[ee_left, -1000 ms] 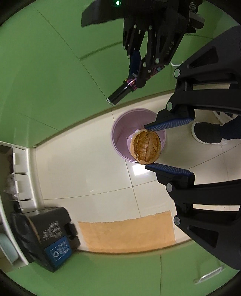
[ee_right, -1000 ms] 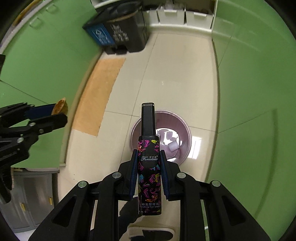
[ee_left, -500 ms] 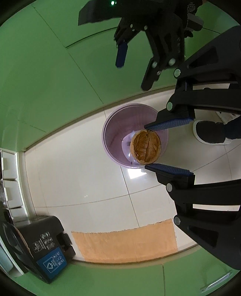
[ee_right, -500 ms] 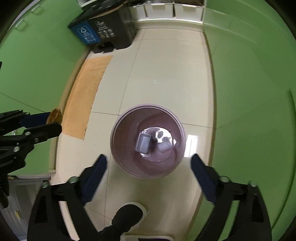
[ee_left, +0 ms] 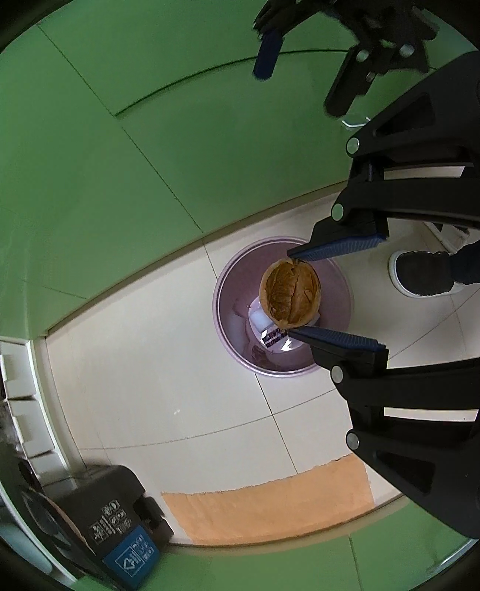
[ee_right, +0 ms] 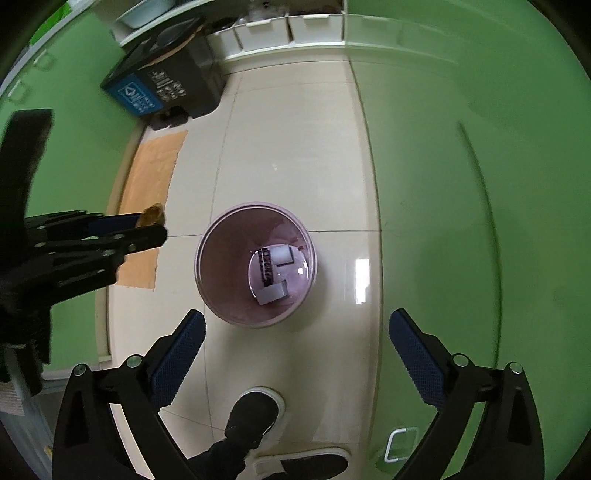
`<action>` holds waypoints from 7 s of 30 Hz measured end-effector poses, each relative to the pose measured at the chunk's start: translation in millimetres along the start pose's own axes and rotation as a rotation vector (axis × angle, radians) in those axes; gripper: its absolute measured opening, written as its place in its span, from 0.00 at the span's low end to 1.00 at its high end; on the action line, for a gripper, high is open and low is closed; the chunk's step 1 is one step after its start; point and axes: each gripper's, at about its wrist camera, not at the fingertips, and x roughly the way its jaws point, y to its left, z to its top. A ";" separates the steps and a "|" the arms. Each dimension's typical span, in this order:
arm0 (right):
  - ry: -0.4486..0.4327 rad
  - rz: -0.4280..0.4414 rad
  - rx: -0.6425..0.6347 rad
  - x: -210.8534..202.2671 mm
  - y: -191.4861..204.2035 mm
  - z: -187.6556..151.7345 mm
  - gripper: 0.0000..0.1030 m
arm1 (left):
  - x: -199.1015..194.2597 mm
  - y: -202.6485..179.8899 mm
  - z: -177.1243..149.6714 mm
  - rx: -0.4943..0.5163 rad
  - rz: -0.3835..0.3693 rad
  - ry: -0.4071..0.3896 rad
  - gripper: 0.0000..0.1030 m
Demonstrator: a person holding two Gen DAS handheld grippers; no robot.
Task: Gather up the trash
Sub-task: 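Raise both tools back toward the counter, then grasp the purple drawstring pouch with the right tool, then grasp the clear plastic bottle with the left tool while the right tool holds the pouch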
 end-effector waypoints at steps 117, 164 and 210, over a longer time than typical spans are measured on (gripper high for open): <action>-0.257 -0.268 0.496 -469.9 -166.9 -180.5 0.16 | -420.8 -436.3 60.7 0.625 -0.145 -0.226 0.97; -0.306 -0.276 0.770 -533.9 -302.5 -252.7 0.06 | -330.5 -641.8 65.9 1.069 -0.218 -0.145 0.97; -0.328 -0.257 0.765 -537.5 -292.1 -249.2 0.07 | -325.6 -632.9 75.2 1.023 -0.251 -0.120 0.64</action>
